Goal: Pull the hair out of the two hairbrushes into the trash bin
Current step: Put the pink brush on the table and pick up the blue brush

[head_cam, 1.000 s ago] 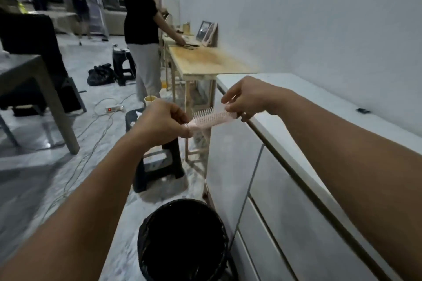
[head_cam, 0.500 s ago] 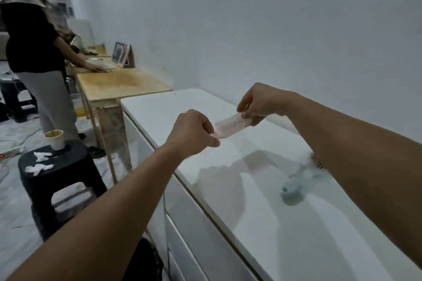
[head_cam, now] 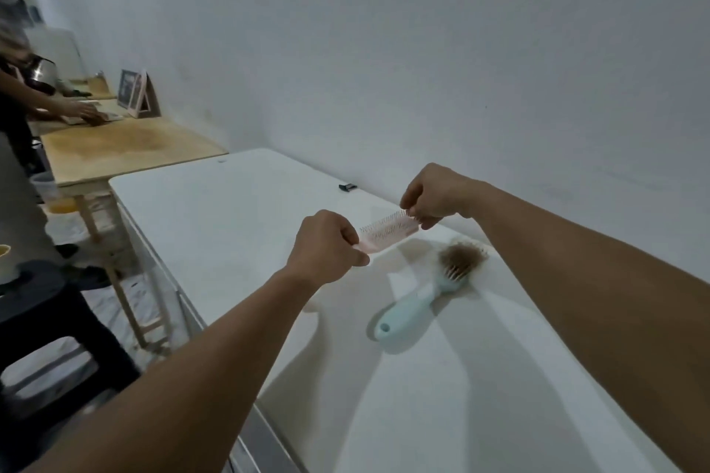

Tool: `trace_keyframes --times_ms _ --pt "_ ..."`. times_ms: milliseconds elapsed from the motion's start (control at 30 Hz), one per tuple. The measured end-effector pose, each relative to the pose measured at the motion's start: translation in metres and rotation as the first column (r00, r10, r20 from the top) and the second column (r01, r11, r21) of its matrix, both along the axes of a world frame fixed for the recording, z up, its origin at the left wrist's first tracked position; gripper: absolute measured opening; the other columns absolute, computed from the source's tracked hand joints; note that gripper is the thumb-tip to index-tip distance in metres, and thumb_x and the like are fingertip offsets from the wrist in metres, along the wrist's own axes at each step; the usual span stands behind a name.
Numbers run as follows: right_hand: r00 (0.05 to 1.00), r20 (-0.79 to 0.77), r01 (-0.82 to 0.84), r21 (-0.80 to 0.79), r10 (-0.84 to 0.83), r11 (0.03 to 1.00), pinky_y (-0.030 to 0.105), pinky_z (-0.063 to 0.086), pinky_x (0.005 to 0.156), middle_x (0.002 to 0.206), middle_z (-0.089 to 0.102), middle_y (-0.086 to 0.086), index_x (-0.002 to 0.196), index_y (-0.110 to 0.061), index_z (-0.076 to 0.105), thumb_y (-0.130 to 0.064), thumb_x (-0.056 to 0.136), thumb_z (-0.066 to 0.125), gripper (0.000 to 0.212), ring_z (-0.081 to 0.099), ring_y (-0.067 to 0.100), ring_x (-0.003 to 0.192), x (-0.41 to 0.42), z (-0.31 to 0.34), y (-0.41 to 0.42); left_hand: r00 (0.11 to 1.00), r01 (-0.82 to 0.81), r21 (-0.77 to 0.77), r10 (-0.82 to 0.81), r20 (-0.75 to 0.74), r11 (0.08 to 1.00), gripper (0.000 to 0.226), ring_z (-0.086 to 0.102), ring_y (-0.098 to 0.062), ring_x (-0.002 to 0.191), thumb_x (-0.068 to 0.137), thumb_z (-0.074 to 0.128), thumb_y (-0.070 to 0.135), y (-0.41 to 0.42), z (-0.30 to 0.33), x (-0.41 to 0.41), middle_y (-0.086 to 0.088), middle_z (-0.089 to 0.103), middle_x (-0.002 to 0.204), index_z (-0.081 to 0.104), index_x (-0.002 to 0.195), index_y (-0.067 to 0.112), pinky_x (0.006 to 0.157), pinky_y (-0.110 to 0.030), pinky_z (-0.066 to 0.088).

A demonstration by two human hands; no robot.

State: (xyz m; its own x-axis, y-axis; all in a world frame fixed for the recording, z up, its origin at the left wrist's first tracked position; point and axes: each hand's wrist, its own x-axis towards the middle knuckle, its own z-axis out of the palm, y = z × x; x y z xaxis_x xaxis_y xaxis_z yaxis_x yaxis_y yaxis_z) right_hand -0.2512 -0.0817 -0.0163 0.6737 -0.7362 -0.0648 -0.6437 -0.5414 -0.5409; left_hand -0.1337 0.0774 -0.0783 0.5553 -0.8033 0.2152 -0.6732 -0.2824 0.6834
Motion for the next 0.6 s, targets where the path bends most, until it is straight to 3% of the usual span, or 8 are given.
trace_keyframes --times_ms 233,400,500,600 --pt "0.986 -0.168 -0.027 -0.047 0.019 0.999 0.042 0.062 0.075 0.103 0.071 0.013 0.104 -0.011 0.072 -0.015 0.084 0.068 0.021 0.070 0.020 0.089 -0.024 0.001 -0.015 1.000 0.004 0.011 -0.004 0.022 1.000 0.029 0.061 -0.020 0.083 0.066 0.089 0.014 -0.019 -0.013 -0.008 -0.002 0.063 0.084 0.074 0.090 0.006 0.073 -0.029 0.051" --pt "0.924 -0.383 0.023 0.026 -0.011 0.999 0.055 0.060 0.067 0.114 0.063 0.014 0.114 -0.008 0.067 -0.022 0.083 0.072 0.035 0.067 0.033 0.096 -0.042 0.009 -0.007 0.999 -0.004 0.042 0.002 0.047 0.999 0.041 0.061 -0.024 0.097 0.068 0.088 0.023 -0.023 -0.016 -0.013 -0.006 0.066 0.100 0.071 0.102 0.006 0.083 -0.034 0.051" --pt "0.928 -0.372 0.048 0.066 -0.020 0.997 0.055 0.060 0.068 0.119 0.061 0.017 0.117 -0.005 0.065 -0.018 0.083 0.072 0.037 0.068 0.037 0.095 -0.048 0.008 -0.002 0.976 -0.077 0.029 0.070 0.206 0.997 0.051 0.055 -0.025 0.113 0.075 0.079 0.039 -0.021 -0.015 -0.020 -0.005 0.064 0.117 0.067 0.117 0.013 0.091 -0.035 0.047" --pt "0.938 -0.345 0.071 0.087 -0.036 0.994 0.054 0.060 0.067 0.118 0.062 0.016 0.112 -0.003 0.067 -0.017 0.080 0.074 0.036 0.069 0.038 0.092 -0.051 0.006 0.000 0.957 -0.079 -0.067 0.094 0.275 0.995 0.037 0.058 -0.024 0.108 0.081 0.071 0.042 -0.019 -0.009 -0.035 -0.003 0.068 0.109 0.071 0.108 0.016 0.088 -0.034 0.047"
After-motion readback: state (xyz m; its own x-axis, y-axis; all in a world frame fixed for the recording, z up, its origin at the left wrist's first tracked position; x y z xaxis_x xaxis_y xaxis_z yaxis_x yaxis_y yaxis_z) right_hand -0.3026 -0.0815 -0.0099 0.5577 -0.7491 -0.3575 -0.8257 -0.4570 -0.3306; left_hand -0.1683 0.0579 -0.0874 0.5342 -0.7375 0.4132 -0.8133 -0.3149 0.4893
